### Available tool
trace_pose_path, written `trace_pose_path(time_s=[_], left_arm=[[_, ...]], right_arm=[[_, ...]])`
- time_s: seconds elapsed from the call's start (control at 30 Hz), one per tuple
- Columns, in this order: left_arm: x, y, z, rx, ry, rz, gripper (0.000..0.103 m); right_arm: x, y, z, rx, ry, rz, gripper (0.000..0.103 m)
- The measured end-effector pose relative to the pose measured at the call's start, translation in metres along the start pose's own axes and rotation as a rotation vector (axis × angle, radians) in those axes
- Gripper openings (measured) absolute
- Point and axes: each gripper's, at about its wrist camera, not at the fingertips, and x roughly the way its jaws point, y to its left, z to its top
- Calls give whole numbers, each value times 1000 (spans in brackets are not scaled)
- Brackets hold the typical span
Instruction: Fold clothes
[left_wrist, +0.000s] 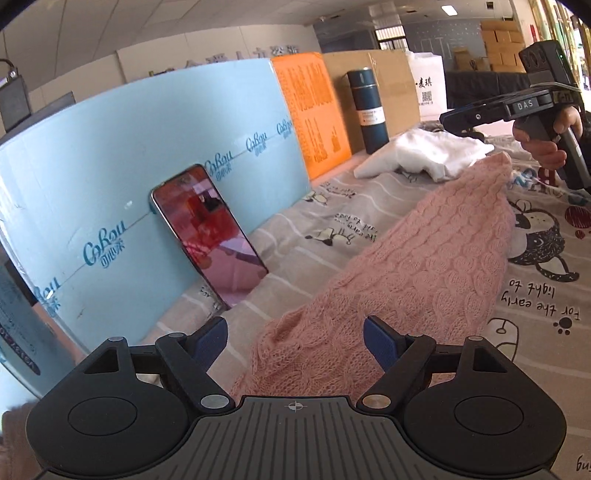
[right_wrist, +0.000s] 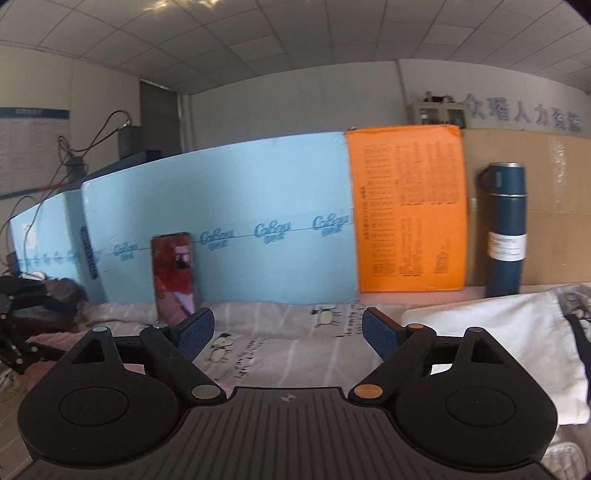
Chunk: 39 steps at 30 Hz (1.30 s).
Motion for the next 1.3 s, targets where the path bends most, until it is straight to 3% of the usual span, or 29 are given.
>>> trace_pose_path(time_s=[0.1,0.2,0.23,0.33,0.4,0.63,0.8,0.97,1.03,1.1,1.13,1.2,1.3], left_arm=[[15,16,-8,-71,34,-68,83],[21,20,-16,-81,57,-146,77],[22,19,-18,-70,56,-170,62],[16,14,-21,-20,23,-196,32],[7,9,-21,21,-12,-184,23],[-43,-28,-15,147,-160,-186,20],[-69,-57,-18,208,-184,-229,20],[-81,-68,-26,194,-207,-253,19],[-85,-70,-30,183,-210,-254,19],[-87,-70,-33,174,-211,-255,19],[-87,-70,-34,173,-211,-256,19],[-89,-70,-38,170,-214,-262,19],[-94,-71,-41,169,-229,-282,19]], right_arm=[[39,14,0,-32,110,151,87],[73,33,-5,-92,191,212,87],[81,39,-7,-113,204,224,87],[95,52,-12,-152,210,250,87],[101,56,-15,-170,218,261,87],[86,73,-22,-254,225,364,87],[73,106,-19,-409,216,462,87],[66,130,-20,-533,228,538,86],[64,137,-21,-559,248,560,76],[52,138,-22,-544,244,550,41],[46,138,-23,-536,243,545,38],[34,139,-24,-520,240,534,18],[16,140,-26,-497,235,519,13]])
